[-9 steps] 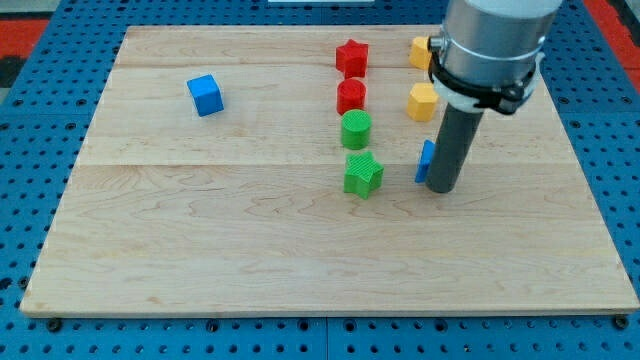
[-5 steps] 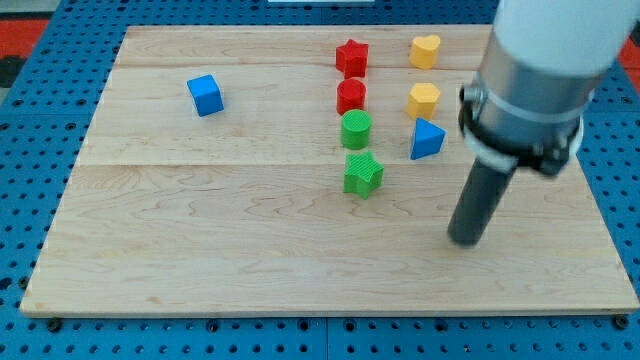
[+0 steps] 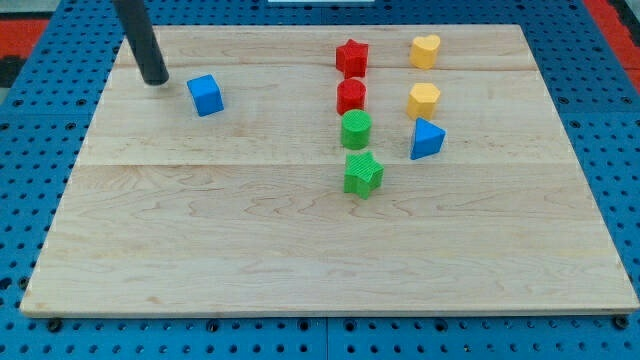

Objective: Move the blue cube below the line of blocks

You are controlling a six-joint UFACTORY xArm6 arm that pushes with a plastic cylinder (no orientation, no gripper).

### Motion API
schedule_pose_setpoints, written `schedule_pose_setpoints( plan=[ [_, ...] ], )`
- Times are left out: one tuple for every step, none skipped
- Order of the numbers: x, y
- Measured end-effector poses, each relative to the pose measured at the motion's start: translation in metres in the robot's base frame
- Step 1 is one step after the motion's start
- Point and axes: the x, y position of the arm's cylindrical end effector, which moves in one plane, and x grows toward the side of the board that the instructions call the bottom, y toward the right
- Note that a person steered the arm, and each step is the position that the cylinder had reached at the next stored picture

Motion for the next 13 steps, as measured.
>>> schedule_pose_setpoints(
  plan=[
    [0.046,0.065],
    [0.125,0.096],
    [0.132,0.118],
    [0.105,0.107],
    [0.11,0.151],
    [0.169,0.161],
    [0.219,0.161],
    [0.243,0.166],
    [0.24,0.161],
    [0.219,0.121],
    [0.212,0.17],
    [0.21,0.194],
    [0.203,0.177]
  ],
)
